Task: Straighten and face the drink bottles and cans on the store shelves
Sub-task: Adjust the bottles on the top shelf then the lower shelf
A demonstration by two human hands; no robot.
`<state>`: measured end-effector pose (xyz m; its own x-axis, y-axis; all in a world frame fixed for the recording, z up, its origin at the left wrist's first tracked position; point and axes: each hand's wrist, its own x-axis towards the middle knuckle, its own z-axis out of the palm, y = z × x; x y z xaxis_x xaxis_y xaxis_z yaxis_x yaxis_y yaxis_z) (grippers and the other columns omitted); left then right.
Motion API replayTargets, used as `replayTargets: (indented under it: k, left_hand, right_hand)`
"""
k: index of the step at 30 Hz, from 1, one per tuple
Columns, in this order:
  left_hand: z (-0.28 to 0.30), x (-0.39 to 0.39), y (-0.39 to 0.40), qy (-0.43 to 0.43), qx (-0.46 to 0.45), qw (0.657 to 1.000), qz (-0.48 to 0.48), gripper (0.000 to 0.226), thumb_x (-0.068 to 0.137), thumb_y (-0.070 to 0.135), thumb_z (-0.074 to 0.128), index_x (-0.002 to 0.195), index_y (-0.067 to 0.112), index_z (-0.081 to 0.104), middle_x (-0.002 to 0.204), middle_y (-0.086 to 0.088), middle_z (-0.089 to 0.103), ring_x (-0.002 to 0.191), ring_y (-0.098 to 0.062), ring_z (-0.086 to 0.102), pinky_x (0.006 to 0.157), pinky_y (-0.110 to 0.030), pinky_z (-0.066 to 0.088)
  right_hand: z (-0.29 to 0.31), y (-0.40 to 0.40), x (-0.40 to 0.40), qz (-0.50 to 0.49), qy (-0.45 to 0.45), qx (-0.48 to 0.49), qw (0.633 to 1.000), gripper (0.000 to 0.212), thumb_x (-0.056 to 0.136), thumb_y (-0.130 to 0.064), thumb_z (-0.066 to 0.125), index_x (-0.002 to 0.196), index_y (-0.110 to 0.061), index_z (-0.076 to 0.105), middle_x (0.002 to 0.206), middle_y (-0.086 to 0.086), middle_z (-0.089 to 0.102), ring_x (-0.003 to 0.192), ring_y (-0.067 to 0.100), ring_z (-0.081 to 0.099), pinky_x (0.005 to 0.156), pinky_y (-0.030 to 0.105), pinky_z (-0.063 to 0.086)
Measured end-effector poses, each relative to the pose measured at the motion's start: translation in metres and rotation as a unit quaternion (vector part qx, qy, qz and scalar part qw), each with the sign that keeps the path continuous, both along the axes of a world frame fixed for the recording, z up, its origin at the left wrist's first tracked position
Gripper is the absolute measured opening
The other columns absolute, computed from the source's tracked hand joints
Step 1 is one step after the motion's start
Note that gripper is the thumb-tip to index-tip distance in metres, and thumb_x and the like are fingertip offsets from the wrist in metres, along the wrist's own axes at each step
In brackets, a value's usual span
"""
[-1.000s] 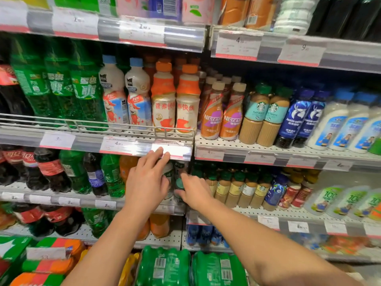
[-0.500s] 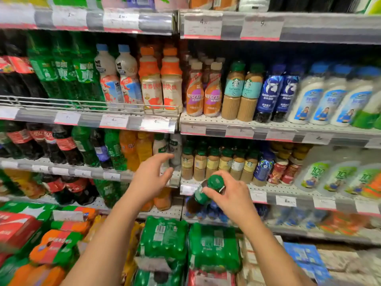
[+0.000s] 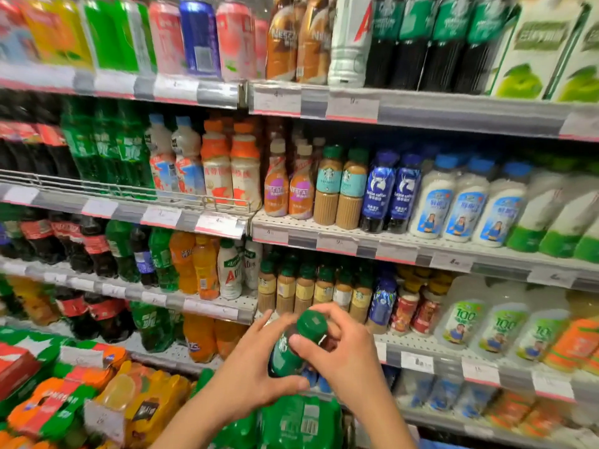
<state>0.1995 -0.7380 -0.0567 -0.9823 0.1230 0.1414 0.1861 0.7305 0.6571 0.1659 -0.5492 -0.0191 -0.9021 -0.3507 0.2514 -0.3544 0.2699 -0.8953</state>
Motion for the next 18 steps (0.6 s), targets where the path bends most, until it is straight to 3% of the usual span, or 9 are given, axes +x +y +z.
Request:
replayTargets:
  k: [2,4,7,10,14,18]
  left_hand:
    - [0.009,-0.005,0.003,0.031,-0.042,0.999,0.016,0.087,0.068,0.078,0.069,0.141,0.06,0.026,0.151,0.037,0.024,0.15,0.004,0.006,0.125,-0.035,0.021]
    - [0.026,-0.015,0.0,0.073,-0.088,0.993,0.006,0.082,0.068,0.08,0.067,0.137,0.062,0.028,0.153,0.038,0.019,0.151,0.003,0.001,0.126,-0.034,0.018]
    - [0.062,-0.044,-0.012,0.158,-0.152,0.976,0.003,0.071,0.069,0.085,0.06,0.133,0.058,0.044,0.165,0.024,0.008,0.153,-0.006,-0.015,0.127,-0.042,0.011]
    - [0.112,-0.077,-0.03,0.255,-0.182,0.949,0.025,0.075,0.069,0.082,0.062,0.135,0.046,0.056,0.168,0.015,0.003,0.154,-0.015,-0.018,0.124,-0.049,0.007]
    - [0.195,-0.114,-0.049,0.378,-0.158,0.912,0.028,0.068,0.067,0.074,0.067,0.123,0.035,0.07,0.168,0.003,0.015,0.156,-0.023,-0.006,0.123,-0.043,0.007]
    - [0.259,-0.14,-0.045,0.391,-0.169,0.904,0.025,0.073,0.067,0.079,0.057,0.124,0.036,0.068,0.167,0.001,0.018,0.156,-0.026,-0.006,0.125,-0.052,0.008]
  right_hand:
    - [0.005,0.001,-0.002,0.008,-0.019,-0.009,1.0,0.053,0.068,-0.05,0.083,0.114,-0.047,0.055,0.093,-0.015,0.078,0.086,0.009,0.073,0.085,0.043,0.059]
    - [0.016,0.001,-0.006,0.013,-0.013,-0.012,1.0,0.061,0.068,-0.052,0.083,0.12,-0.053,0.051,0.099,-0.017,0.078,0.092,0.008,0.073,0.091,0.039,0.058]
    - [0.047,0.005,-0.025,0.0,0.013,-0.039,0.999,0.047,0.083,-0.044,0.079,0.122,-0.053,0.054,0.114,-0.014,0.074,0.101,0.004,0.071,0.091,0.026,0.057]
    - [0.093,0.01,-0.057,-0.07,0.148,0.051,0.985,0.045,0.087,-0.056,0.067,0.129,-0.05,0.053,0.128,-0.018,0.064,0.113,-0.001,0.062,0.097,0.022,0.05]
    - [0.159,0.006,-0.112,-0.184,0.375,0.168,0.893,0.065,0.09,-0.033,0.073,0.148,-0.023,0.048,0.159,-0.001,0.039,0.147,0.019,0.034,0.122,0.035,0.026]
    - [0.203,0.003,-0.147,-0.283,0.425,0.297,0.807,0.078,0.094,-0.039,0.063,0.16,-0.018,0.027,0.17,0.012,0.013,0.156,0.032,0.01,0.126,0.051,0.014]
